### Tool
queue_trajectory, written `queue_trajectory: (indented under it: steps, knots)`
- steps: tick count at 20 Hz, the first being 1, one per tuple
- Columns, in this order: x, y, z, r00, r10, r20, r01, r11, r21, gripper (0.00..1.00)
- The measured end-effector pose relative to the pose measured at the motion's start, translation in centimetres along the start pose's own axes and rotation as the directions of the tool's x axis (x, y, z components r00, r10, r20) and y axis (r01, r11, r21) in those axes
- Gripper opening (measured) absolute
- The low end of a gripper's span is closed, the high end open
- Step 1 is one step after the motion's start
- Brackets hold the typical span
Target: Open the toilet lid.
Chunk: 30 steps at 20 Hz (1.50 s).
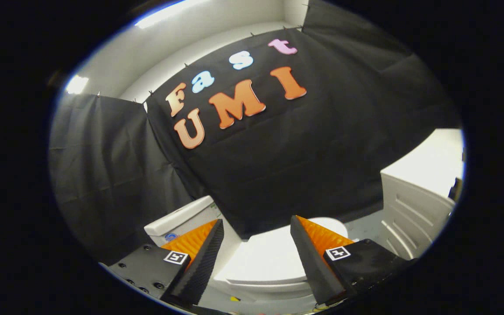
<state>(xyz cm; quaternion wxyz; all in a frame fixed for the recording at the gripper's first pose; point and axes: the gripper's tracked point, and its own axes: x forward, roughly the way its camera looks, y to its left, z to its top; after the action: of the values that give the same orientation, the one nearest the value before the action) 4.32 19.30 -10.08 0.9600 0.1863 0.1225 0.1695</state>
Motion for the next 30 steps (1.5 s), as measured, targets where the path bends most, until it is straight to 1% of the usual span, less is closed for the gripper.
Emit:
queue_trajectory:
  steps: [3, 4, 6, 7, 9, 12, 13, 15, 16, 17, 18, 19, 20, 21, 23, 26, 28, 30]
  knots:
    - [0.8, -3.1, -6.6, 0.987, 0.036, -0.154, -0.021, 0.995, 0.097, 0.98]
    - [1.0, -4.4, -8.5, 0.98, 0.044, -0.193, -0.014, 0.988, 0.155, 0.98]
    - [1.2, -6.9, -11.8, 0.967, 0.044, -0.252, 0.029, 0.96, 0.277, 0.98]
    - [1.3, -8.1, -13.0, 0.964, 0.038, -0.265, 0.05, 0.946, 0.32, 0.98]
    - [1.5, -10.2, -15.2, 0.953, 0.016, -0.302, 0.098, 0.928, 0.359, 0.98]
    - [1.7, -11.7, -17.1, 0.943, 0.029, -0.332, 0.126, 0.891, 0.437, 0.98]
    - [1.8, -12.7, -18.1, 0.937, 0.021, -0.348, 0.151, 0.875, 0.46, 0.98]
    - [1.8, -15.6, -20.0, 0.915, -0.021, -0.404, 0.243, 0.826, 0.509, 0.98]
    - [1.7, -16.9, -21.1, 0.903, -0.036, -0.428, 0.289, 0.789, 0.542, 0.98]
    - [2.0, -17.7, -22.3, 0.886, -0.043, -0.461, 0.336, 0.745, 0.576, 0.98]
    - [2.1, -18.5, -23.1, 0.878, -0.045, -0.477, 0.369, 0.698, 0.614, 0.98]
    - [2.5, -18.6, -24.1, 0.871, -0.037, -0.489, 0.39, 0.657, 0.645, 0.98]
    - [2.7, -18.9, -24.4, 0.873, -0.023, -0.487, 0.391, 0.629, 0.672, 0.97]
    - [2.9, -19.3, -24.2, 0.881, -0.02, -0.474, 0.384, 0.616, 0.688, 0.97]
    - [3.4, -19.7, -24.0, 0.889, -0.023, -0.457, 0.37, 0.625, 0.688, 0.96]
    - [3.7, -19.0, -24.4, 0.887, 0.007, -0.461, 0.355, 0.627, 0.693, 0.81]
    - [3.9, -19.5, -24.9, 0.879, 0.001, -0.477, 0.369, 0.634, 0.68, 0.72]
    - [4.6, -19.8, -24.5, 0.889, 0.002, -0.458, 0.353, 0.636, 0.687, 0.63]
